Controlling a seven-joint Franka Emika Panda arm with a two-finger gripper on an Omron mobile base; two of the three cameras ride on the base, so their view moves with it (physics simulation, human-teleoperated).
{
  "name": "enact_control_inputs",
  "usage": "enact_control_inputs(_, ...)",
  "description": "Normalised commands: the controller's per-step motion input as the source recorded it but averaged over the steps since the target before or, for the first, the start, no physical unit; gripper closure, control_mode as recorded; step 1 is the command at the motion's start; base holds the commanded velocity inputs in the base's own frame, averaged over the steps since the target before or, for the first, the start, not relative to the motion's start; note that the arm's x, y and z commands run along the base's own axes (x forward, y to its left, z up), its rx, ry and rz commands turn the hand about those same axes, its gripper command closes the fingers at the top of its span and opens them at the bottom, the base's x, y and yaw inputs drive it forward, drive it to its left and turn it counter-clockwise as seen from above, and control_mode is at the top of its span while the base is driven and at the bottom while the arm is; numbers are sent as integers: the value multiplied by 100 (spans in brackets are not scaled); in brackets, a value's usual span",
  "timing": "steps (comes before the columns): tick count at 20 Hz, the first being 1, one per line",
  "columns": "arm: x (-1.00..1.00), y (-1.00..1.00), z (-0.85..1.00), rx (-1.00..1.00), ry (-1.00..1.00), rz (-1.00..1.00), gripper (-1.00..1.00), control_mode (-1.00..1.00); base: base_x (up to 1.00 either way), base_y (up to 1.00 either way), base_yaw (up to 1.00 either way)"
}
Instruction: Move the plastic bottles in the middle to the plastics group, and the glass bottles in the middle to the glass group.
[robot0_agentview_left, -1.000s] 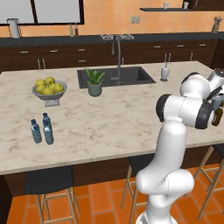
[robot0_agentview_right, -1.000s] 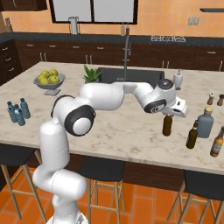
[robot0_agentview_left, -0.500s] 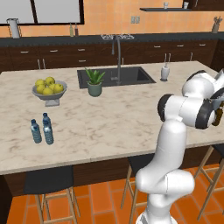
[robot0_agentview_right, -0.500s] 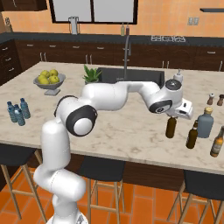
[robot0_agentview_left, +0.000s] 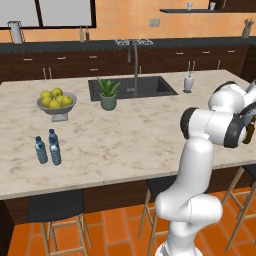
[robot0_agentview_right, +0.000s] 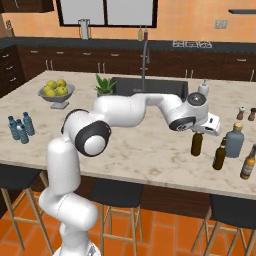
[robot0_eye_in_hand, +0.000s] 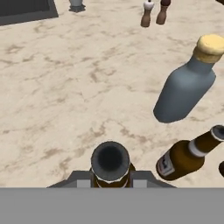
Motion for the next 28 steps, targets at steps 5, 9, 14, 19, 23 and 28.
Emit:
enact_control_inputs(5, 0, -24, -1, 0, -1, 0, 100, -100, 0, 0, 0)
enact_control_inputs(9, 0, -3, 0, 0, 0, 0, 100, -100, 0, 0, 0)
enact_control_inputs(14, 0, -1, -26, 0, 0, 0, 100, -100, 0, 0, 0)
enact_control_inputs(19, 0, 0, -31, -1, 0, 0, 100, -100, 0, 0, 0)
enact_control_inputs(23, -3, 0, -2, -5, 0, -3, 100, -100, 0, 0, 0)
enact_control_inputs(28, -1, 0, -1, -3, 0, -6, 100, -100, 0, 0, 0)
